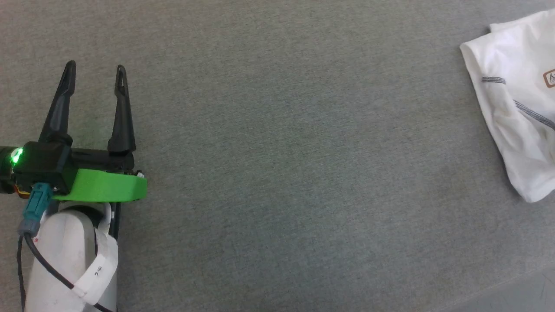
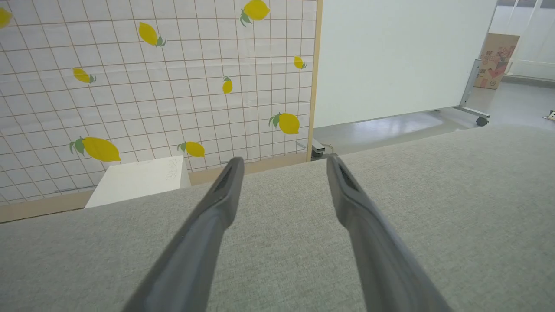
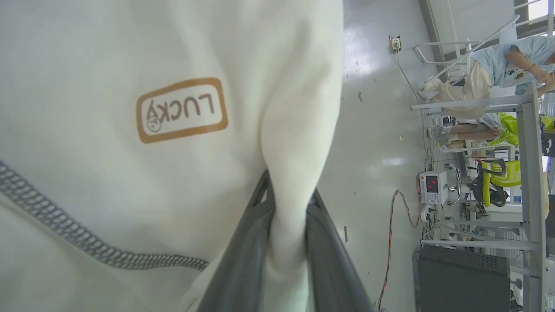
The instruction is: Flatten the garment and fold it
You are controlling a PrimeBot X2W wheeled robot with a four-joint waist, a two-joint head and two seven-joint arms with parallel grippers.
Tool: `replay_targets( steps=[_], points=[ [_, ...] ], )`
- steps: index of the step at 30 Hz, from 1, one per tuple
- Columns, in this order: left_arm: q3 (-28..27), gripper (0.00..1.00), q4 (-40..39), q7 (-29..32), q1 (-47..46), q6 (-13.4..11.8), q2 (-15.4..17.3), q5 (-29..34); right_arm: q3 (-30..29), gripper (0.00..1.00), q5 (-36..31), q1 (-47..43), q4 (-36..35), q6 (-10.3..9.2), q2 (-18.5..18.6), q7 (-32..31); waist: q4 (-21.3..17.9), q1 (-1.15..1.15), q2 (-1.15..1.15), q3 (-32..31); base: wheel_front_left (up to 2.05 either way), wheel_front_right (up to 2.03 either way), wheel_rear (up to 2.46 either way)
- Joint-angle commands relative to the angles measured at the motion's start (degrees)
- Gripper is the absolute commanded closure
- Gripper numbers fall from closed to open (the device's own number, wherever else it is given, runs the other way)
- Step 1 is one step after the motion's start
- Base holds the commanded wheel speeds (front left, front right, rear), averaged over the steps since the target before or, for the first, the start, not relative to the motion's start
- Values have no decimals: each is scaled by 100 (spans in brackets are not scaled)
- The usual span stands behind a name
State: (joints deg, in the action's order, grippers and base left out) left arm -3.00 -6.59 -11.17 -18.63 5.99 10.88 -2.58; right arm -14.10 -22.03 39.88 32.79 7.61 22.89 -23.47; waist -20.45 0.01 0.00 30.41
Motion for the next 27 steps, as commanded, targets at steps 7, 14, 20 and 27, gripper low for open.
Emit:
replay_targets(
  steps=[7, 14, 20, 27],
  points=[
    [63, 0, 267, -127, 77, -48, -78, -86, -556, 0, -500, 51, 313, -12, -177, 463, 256, -1, 0, -423, 0, 0, 0],
    [138, 0, 825, -320, 371, -115, -388, -312, -733, 0, -8, -213, 196, -12, -337, 1508, 575, -1, 0, -1333, 0, 0, 0],
    [236, 0, 1227, -374, 657, -111, -583, -536, -455, 0, 1077, -787, -300, -12, -715, 2233, 974, -1, 0, -2007, 0, 0, 0],
    [382, 0, 1531, -381, 804, -116, -710, -673, 4, 0, 2162, -1892, -1385, -12, -1021, 2663, 1541, -1, 0, -2504, 0, 0, 0]
  ],
)
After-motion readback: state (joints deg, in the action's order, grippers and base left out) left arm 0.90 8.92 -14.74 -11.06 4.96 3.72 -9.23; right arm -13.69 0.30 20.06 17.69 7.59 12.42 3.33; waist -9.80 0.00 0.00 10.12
